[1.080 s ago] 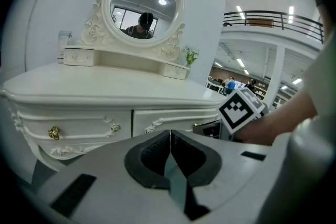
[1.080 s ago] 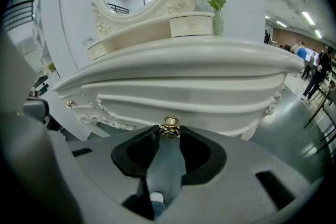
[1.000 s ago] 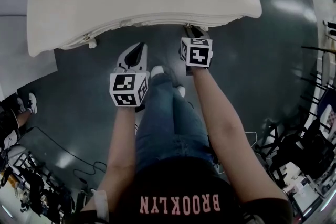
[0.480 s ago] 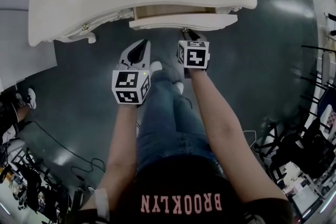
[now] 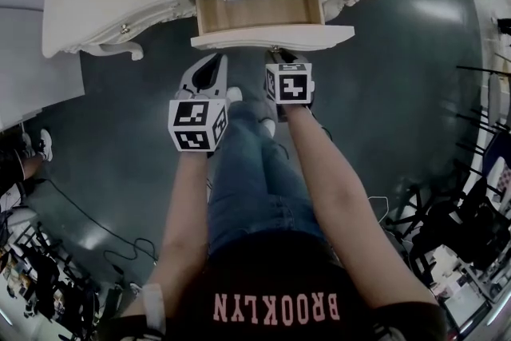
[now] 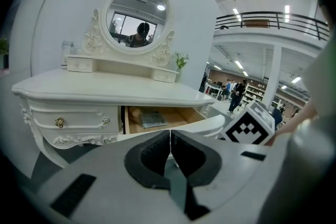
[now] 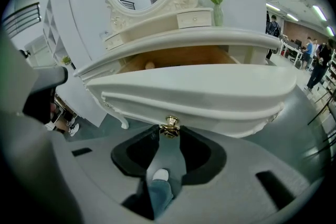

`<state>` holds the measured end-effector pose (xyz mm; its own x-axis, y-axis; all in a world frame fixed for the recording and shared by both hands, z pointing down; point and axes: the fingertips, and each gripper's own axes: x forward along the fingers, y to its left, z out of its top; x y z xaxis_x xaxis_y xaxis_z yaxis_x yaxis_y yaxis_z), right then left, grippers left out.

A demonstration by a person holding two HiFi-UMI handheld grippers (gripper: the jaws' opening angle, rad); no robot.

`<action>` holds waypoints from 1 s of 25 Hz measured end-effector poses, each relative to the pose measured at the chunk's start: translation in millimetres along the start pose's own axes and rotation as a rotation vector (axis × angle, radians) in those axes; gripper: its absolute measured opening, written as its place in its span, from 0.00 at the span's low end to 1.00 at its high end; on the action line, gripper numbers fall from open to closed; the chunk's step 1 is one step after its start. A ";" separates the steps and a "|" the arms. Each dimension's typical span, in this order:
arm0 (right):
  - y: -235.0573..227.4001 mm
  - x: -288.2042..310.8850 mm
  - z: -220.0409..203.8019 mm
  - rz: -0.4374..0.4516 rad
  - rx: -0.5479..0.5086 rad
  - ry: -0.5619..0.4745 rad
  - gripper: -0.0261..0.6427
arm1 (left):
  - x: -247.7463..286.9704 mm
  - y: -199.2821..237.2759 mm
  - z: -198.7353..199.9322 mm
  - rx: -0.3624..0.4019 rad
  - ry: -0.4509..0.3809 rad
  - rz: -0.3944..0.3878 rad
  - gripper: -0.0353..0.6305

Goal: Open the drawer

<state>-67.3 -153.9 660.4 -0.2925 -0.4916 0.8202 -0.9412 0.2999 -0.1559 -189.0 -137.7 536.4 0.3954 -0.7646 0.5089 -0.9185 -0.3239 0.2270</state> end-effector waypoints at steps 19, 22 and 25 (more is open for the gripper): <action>9.1 -40.6 -60.6 0.001 0.007 0.070 0.20 | -56.2 -23.5 -22.1 0.015 -0.021 0.031 0.06; 13.3 -46.1 -65.9 0.011 -0.005 0.065 0.20 | -61.6 -29.6 -25.8 0.015 -0.021 0.032 0.06; 11.6 -47.1 -66.0 0.003 -0.013 0.075 0.20 | -66.5 -37.2 -28.6 0.022 -0.026 0.028 0.06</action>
<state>-53.3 -73.3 656.3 -0.2811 -0.4281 0.8589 -0.9380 0.3117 -0.1517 -180.9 -58.9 517.9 0.3691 -0.7876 0.4934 -0.9294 -0.3139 0.1942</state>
